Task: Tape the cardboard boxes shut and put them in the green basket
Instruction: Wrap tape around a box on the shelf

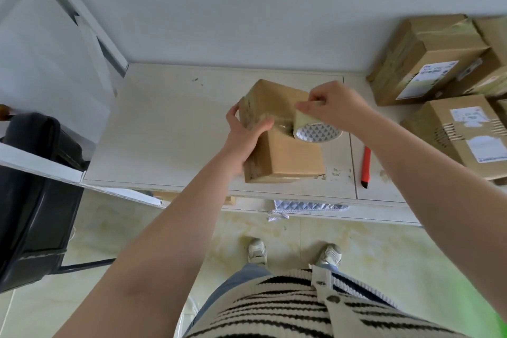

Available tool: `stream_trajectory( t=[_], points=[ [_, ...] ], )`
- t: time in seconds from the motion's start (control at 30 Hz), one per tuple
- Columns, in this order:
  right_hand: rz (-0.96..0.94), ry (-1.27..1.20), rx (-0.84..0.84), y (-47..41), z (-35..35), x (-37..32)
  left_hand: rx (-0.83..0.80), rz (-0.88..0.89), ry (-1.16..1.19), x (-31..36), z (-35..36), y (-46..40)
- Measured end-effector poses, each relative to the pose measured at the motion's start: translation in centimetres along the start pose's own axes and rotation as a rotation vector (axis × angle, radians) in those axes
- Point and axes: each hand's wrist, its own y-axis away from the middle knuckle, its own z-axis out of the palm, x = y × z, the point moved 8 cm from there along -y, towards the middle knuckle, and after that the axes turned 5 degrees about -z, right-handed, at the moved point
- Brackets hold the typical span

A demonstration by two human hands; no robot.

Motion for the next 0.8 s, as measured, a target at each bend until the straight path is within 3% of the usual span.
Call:
stream_trajectory(
  t=[0.2,0.47,0.63,0.8],
  points=[
    [0.015,0.191,-0.022,-0.8,4.3,-3.0,-0.022,-0.090,0.164,-3.0,-0.4,-0.8],
    [-0.104,0.271,-0.141,-2.0,6.4,-6.6,0.205,0.018,-0.086,-4.2,-3.2,-0.8],
    [-0.095,0.372,-0.108,-1.4,3.2,-4.0,0.166,0.078,-0.155,-3.9,-3.4,-1.2],
    [0.055,0.385,-0.148,0.2,3.3,1.9,0.126,0.063,-0.242,-3.8,-2.7,-1.6]
  ],
)
